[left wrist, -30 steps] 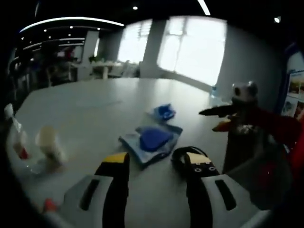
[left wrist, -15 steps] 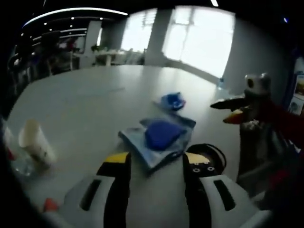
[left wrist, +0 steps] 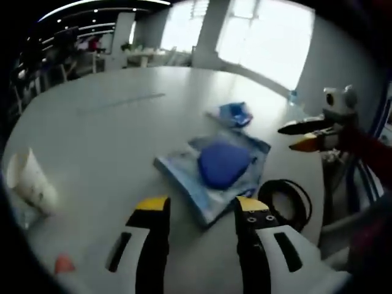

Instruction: Arrange the tabletop items into an orderly group along one side of the table until the central work area is clear of visible clutter.

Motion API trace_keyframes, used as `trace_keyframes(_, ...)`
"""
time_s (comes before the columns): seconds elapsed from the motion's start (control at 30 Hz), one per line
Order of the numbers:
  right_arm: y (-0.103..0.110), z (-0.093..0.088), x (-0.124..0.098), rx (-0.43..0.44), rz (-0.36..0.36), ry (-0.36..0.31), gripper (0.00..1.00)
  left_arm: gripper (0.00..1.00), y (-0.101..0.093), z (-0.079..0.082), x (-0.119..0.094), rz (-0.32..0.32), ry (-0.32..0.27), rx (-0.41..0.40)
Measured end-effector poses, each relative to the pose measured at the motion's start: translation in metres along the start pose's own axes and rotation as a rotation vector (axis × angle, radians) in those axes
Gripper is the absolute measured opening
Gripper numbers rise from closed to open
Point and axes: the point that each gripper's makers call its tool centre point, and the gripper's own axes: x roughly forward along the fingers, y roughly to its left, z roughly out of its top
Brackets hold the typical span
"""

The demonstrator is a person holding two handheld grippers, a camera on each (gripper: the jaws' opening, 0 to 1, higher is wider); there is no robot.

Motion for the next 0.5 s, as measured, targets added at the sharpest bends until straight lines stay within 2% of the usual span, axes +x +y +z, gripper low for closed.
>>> trace_keyframes(0.1,-0.006,-0.004,0.006,0.014,-0.011,0.023,0.49,0.39,0.002,0.0,0.004,0.006,0.01,-0.004)
trace_keyframes(0.23,-0.014,-0.005,0.015,0.025,-0.036,0.045,0.4,0.38,0.001,0.001,0.009,0.007,0.016,0.0)
trace_keyframes(0.33,-0.018,-0.008,0.025,0.024,-0.046,0.078,0.39,0.37,0.001,0.0,0.014,0.012,0.023,-0.001)
trace_keyframes(0.5,-0.022,-0.01,0.035,0.04,-0.048,0.093,0.36,0.36,-0.002,-0.004,0.019,0.004,0.04,-0.01)
